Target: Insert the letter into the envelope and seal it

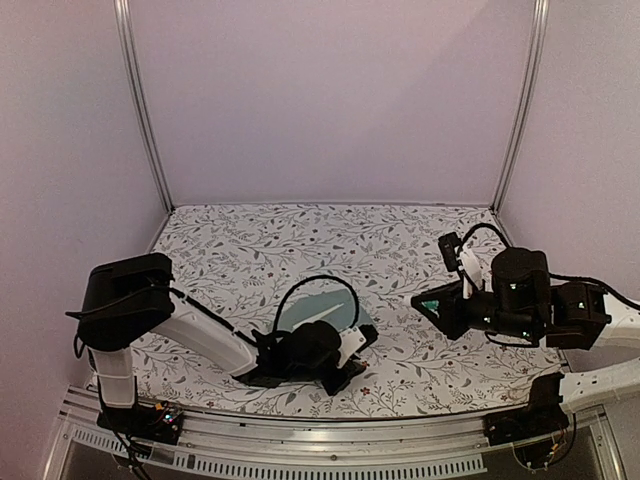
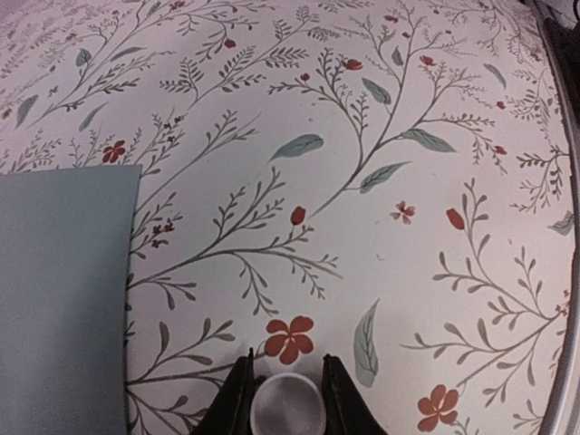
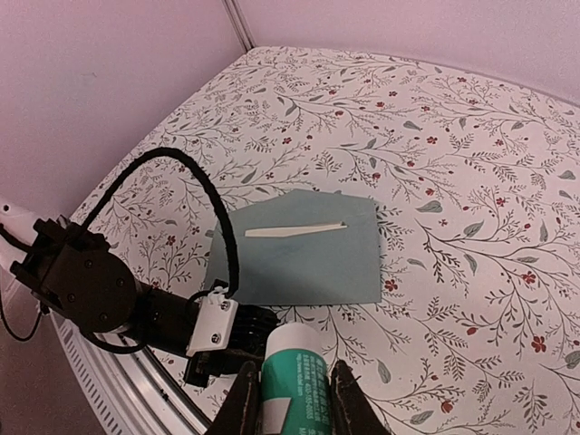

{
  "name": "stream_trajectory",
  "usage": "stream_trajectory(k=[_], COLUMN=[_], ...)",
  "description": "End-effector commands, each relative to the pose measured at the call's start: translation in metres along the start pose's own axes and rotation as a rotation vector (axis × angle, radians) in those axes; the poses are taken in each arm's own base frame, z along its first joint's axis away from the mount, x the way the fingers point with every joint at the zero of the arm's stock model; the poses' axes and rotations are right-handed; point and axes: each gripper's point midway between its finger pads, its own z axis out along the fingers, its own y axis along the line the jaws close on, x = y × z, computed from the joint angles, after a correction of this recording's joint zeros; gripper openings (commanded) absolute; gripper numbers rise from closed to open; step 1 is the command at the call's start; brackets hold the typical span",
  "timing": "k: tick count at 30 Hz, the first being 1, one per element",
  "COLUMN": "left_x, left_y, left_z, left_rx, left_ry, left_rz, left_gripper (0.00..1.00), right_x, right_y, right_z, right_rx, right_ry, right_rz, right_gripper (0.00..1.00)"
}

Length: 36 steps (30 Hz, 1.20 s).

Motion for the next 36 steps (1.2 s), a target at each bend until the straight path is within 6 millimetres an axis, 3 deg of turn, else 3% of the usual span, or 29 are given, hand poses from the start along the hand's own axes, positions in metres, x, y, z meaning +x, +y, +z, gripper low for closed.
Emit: stream_trajectory(k=[1, 6, 10, 16, 17, 18, 21, 31, 36], left_x=[0.013, 0.015, -0.001, -0.037, -0.040, -0.042, -0.044, -0.015, 0.001], left_y=[-0.009, -0.007, -0.006, 0.001, 0.005, 0.011, 0.035, 0.147, 0.176], left_z=[0.001, -0.002, -0.013, -0.057, -0.066, -0.076, -0.103, -0.187, -0.204], left_rx=[0.017, 0.005, 0.007, -0.003, -0.014, -0.030, -0.088, -0.341, -0.436], left_ry=[0.041, 0.050, 0.011, -0.107, -0.131, -0.153, -0.196, -0.324, -0.348], left_rz=[0.057, 0.067, 0.068, 0.047, 0.038, 0.025, -0.033, -0.342, -0.442], left_gripper=[0.25, 0.46, 0.63, 0.82, 0.89, 0.94, 0.98, 0.98, 0.97], right_x=[0.010, 0.018, 0.026, 0.035, 0.037, 0.038, 0.047, 0.082, 0.103], right_y=[0.002, 0.006, 0.012, 0.031, 0.035, 0.041, 0.054, 0.066, 0.062], right_z=[0.007, 0.014, 0.019, 0.028, 0.031, 0.032, 0.041, 0.083, 0.102], right_rx=[0.001, 0.001, -0.022, -0.091, -0.107, -0.127, -0.177, -0.178, -0.155], right_ry=[0.041, 0.101, 0.148, 0.246, 0.271, 0.290, 0.365, 0.568, 0.648], right_rz=[0.000, -0.010, -0.016, -0.031, -0.038, -0.042, -0.072, -0.102, -0.112], right_gripper=[0.00, 0.00, 0.01, 0.01, 0.01, 0.01, 0.01, 0.00, 0.00])
